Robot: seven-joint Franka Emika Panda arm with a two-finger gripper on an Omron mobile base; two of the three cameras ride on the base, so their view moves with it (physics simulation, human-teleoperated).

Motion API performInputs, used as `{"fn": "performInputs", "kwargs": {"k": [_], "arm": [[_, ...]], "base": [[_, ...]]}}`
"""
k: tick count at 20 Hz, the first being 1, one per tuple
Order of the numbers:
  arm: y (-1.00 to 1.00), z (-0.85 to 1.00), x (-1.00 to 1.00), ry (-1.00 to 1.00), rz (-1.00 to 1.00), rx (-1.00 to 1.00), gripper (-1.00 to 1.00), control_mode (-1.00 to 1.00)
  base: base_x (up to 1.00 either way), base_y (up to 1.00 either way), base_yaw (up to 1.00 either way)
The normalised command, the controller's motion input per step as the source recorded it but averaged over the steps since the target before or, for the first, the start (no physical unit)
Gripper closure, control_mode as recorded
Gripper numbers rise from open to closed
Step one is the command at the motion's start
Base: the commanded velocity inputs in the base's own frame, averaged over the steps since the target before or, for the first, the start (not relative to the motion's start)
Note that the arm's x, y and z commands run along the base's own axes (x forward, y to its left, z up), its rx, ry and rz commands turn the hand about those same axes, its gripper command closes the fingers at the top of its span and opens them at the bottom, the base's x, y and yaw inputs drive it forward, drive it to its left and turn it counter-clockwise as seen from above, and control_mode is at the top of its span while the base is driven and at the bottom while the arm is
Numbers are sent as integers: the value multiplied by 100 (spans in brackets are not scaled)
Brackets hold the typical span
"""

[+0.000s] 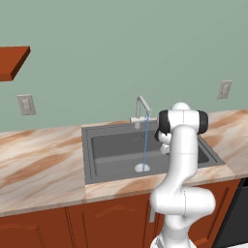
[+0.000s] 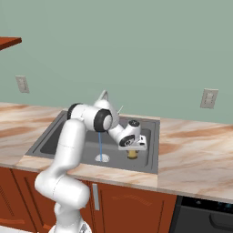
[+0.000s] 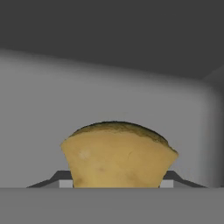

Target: Soak the sponge with water for a few seconds and then drop it inside the sink.

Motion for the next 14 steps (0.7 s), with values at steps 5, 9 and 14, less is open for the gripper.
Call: {"fn": "performInputs", "kwargs": {"k": [5, 9, 14], "arm": [[1, -24, 0, -4, 0, 0, 100, -100], [3, -21, 0, -5, 0, 0, 100, -100], [4, -26, 0, -4, 0, 0, 100, -100]], "base": [[0, 0, 0], [0, 0, 0], [0, 0, 0]]}}
